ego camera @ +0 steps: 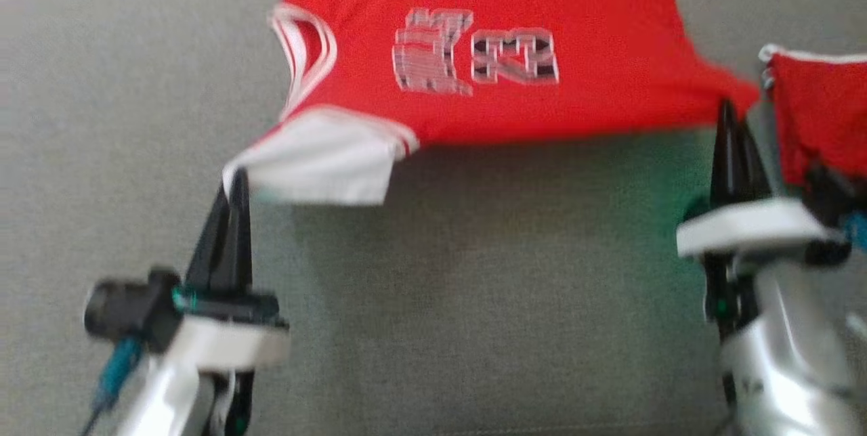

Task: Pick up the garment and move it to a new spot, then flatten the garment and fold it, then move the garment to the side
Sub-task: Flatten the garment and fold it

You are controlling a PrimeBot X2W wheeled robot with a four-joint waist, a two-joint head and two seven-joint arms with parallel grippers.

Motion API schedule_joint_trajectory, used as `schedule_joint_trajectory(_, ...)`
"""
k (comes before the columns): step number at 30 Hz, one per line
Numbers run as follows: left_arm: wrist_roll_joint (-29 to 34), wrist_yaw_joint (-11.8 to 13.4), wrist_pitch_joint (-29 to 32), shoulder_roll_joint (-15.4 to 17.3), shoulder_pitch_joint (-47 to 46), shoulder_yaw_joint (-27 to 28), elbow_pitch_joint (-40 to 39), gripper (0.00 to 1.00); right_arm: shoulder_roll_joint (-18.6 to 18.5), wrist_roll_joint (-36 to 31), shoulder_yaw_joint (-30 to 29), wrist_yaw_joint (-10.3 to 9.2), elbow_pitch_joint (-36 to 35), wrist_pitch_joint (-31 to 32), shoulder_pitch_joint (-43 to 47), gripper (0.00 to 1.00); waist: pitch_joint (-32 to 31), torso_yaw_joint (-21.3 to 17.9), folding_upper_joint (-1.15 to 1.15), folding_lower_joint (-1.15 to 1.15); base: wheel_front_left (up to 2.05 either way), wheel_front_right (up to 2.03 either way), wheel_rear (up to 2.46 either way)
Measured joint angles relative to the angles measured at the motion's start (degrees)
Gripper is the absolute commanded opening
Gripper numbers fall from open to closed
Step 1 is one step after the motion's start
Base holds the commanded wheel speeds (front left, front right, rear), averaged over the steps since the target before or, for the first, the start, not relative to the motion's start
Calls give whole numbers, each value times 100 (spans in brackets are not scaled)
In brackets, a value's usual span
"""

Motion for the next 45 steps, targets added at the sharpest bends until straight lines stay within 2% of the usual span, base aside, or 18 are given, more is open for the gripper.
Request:
schedule_joint_trajectory(9, 141, 706, 234, 320, 1894, -43, -1215, 0, 70, 436, -59, 1, -1396, 388, 2111, 0, -789, 42, 0, 0, 0, 0, 0)
schedule_joint_trajectory(14, 130, 839, 442, 381, 2503, -185, -1657, 0, 82, 642, -145, 1, -2052, 751, 3017, 0, -913, 62, 0, 0, 0, 0, 0)
schedule_joint_trajectory(19, 40, 720, 497, 401, 2618, -356, -1490, 0, 92, 766, -246, 1, -2137, 959, 3207, 0, -820, 29, 0, 2, 0, 0, 0)
schedule_joint_trajectory(28, -15, 460, 453, 296, 2121, -433, -832, 0, 92, 725, -152, 1, -1470, 985, 2759, 0, -569, -7, 0, 3, 0, 0, 0)
schedule_joint_trajectory(35, 54, 234, 387, 186, 1248, -530, -388, 0, 92, 727, -73, 1, -935, 1017, 2217, 0, -359, -59, 0, 3, 0, 0, 0)
schedule_joint_trajectory(42, 127, -10, 438, 137, 2, -528, 175, 0, 87, 715, -138, 0, -426, 1021, 1207, 0, -152, -206, 0, 3, 0, 0, 0)
schedule_joint_trajectory(45, 148, -36, 439, 130, -307, -511, 398, 0, 86, 625, -147, 1, -187, 1018, 868, 0, -53, -274, 0, 3, 0, 0, 0)
